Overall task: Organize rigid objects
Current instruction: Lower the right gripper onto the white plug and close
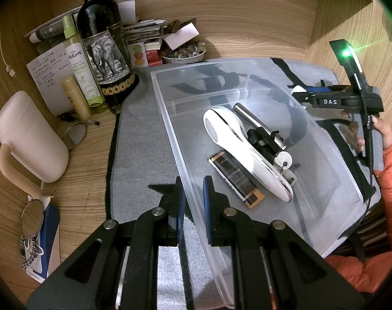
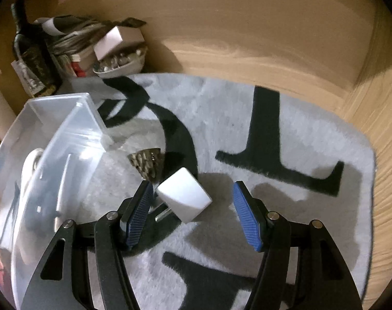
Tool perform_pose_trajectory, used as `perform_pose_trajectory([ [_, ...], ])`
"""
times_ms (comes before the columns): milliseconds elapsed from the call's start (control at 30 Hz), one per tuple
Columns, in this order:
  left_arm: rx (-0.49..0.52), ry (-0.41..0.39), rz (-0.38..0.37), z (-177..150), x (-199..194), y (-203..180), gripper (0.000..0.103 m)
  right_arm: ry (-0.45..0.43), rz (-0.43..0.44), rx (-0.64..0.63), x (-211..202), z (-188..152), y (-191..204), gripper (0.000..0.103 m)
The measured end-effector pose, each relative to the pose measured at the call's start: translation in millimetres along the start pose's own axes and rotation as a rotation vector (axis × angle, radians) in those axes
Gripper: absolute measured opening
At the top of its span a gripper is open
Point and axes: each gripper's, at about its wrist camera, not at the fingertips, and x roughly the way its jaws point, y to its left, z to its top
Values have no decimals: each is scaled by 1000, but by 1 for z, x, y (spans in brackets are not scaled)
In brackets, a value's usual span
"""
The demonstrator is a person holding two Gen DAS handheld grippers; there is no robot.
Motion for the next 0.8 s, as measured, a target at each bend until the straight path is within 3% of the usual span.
perform_pose_trajectory([
  [33, -1, 0, 0, 0, 0, 0, 11, 4, 12, 7, 3, 0, -1, 60],
  [133, 0, 0, 1, 0, 0, 0, 11, 18, 64, 7, 6, -2, 0, 45],
  [800, 1, 0, 0, 0, 0, -1, 11, -159, 35, -119, -58, 4, 39, 45],
])
